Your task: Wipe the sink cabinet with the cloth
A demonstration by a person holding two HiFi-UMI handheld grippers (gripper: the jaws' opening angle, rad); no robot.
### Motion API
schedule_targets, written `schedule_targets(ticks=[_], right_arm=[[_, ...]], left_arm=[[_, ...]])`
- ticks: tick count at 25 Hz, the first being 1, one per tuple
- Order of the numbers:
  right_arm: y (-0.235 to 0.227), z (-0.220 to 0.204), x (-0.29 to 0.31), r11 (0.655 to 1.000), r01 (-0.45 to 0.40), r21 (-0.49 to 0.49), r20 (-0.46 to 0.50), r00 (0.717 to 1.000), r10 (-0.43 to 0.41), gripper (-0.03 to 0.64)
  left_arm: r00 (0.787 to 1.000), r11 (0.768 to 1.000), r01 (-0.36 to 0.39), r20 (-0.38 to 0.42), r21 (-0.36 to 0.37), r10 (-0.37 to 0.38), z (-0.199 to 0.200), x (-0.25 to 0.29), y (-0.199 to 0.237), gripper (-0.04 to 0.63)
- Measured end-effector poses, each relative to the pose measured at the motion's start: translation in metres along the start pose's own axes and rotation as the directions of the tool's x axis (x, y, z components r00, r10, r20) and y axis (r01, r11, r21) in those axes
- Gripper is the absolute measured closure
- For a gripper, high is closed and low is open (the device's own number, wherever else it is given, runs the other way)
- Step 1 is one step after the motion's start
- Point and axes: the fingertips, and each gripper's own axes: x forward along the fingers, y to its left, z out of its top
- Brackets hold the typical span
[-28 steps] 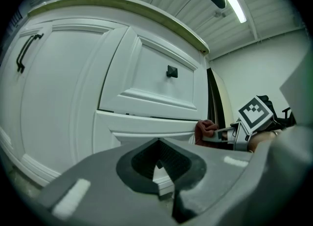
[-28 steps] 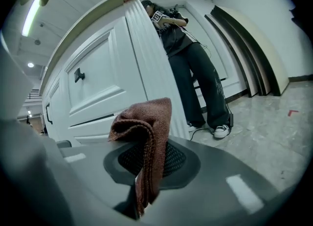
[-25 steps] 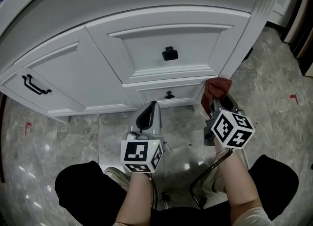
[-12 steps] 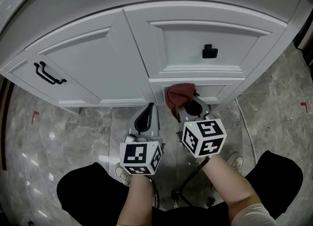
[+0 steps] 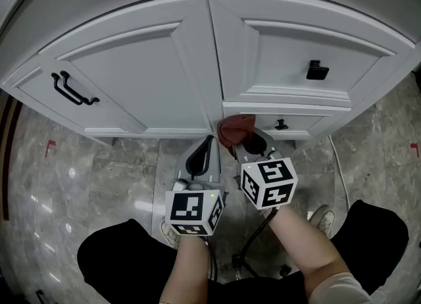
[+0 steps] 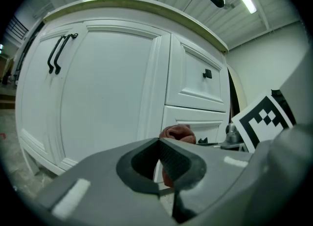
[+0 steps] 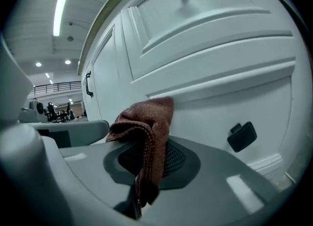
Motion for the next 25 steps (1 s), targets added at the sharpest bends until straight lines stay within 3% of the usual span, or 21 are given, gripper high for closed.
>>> schedule_targets(ticks=[11,16,21,25], right_arm=[[-0.056,-0.016,-0.02,0.988,0.142,0.055,-0.065,0.988,-0.138,0.538],[-0.075,-0.023,-0.036,0.975,0.178,0.133,-0.093,0.982,-0.166,0.538],[-0.082,-0.02,-0.059,0.981,0.168,0.098,-0.095,0.983,-0.159,0.538],[-0.097,-0.007,-0.079,0.975,0.203,0.088,-0.045,0.979,-0.2,0.538]], left_arm=[[0.999,0.999,0.043,-0.006,-0.009,-0.043,-0.003,0.01,-0.021,0.595],[0.998,0.997,0.068,0.006,-0.023,-0.068,0.001,0.02,-0.035,0.595],[0.992,0.992,0.125,0.019,-0.012,-0.125,0.008,0.03,-0.067,0.595],[0.988,0.988,0.154,0.018,-0.008,-0.153,0.008,0.036,-0.086,0.595]])
